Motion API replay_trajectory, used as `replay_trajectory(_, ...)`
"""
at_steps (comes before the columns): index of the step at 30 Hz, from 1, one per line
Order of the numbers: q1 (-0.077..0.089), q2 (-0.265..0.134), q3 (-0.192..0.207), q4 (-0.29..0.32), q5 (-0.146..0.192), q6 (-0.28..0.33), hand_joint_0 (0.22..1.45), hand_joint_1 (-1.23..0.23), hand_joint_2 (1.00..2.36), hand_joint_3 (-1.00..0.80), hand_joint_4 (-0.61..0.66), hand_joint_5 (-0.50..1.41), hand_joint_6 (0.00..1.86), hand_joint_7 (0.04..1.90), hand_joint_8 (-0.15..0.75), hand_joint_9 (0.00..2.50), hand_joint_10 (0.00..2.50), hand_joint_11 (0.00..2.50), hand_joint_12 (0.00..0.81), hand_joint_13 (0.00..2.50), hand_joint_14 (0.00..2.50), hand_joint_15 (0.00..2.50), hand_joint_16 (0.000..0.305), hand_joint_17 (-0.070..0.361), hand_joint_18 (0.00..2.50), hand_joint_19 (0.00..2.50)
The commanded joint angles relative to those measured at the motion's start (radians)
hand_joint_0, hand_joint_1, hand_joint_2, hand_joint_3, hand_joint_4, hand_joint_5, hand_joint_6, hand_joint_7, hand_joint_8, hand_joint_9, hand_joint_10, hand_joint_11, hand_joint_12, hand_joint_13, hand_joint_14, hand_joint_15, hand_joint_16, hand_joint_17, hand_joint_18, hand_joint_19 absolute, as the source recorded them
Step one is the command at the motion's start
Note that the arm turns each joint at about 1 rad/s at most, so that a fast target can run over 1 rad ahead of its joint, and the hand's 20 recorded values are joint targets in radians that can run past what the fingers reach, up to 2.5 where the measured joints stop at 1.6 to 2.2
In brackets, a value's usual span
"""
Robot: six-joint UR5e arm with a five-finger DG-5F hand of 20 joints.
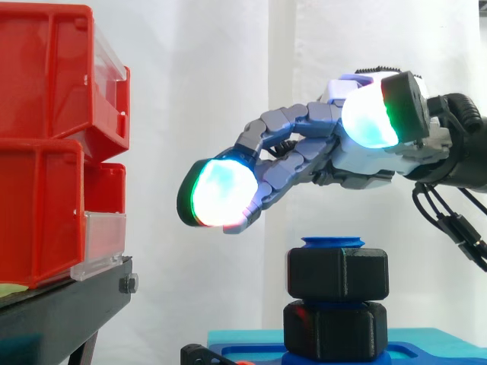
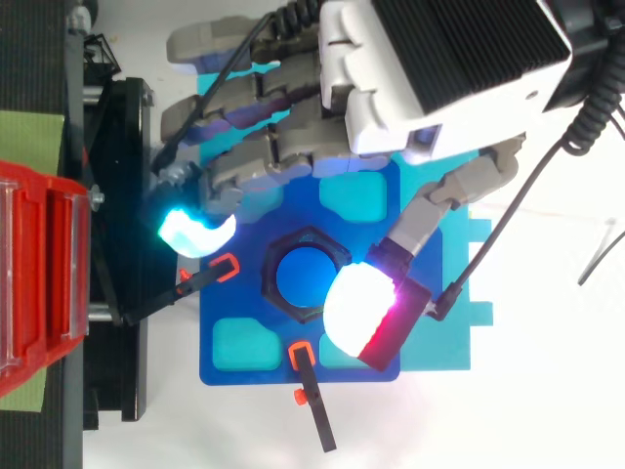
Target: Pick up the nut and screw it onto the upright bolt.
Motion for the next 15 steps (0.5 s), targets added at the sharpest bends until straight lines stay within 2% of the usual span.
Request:
replay_trajectory(1,0.004,-0.001,-0.033,0.005,0.002,-0.001,0.44,-0.29,1.00,-0.50,0.13,-0.17,0.50,0.59,0.229,0.63,0.00,0.00,0.343,0.28,0.00,0.00,0.048,0.108,0.00,0.00)
replay_trajectory(4,0.009,-0.001,-0.059,0.022,0.013,0.001,0.44,-0.29,1.00,-0.50,0.13,-0.17,0.50,0.59,0.233,0.63,0.00,0.00,0.345,0.28,0.00,0.00,0.048,0.108,0.00,0.00)
replay_trajectory(8,0.012,0.001,-0.061,0.048,0.014,0.002,0.44,-0.28,1.00,-0.50,0.14,-0.16,0.50,0.61,0.237,0.62,0.00,0.00,0.349,0.28,0.00,0.00,0.048,0.108,0.00,0.00)
replay_trajectory(15,0.013,-0.001,-0.061,0.043,0.013,0.002,0.44,-0.28,1.00,-0.50,0.17,-0.13,0.50,0.77,0.254,0.63,0.00,0.00,0.355,0.28,0.00,0.00,0.048,0.107,0.00,0.00)
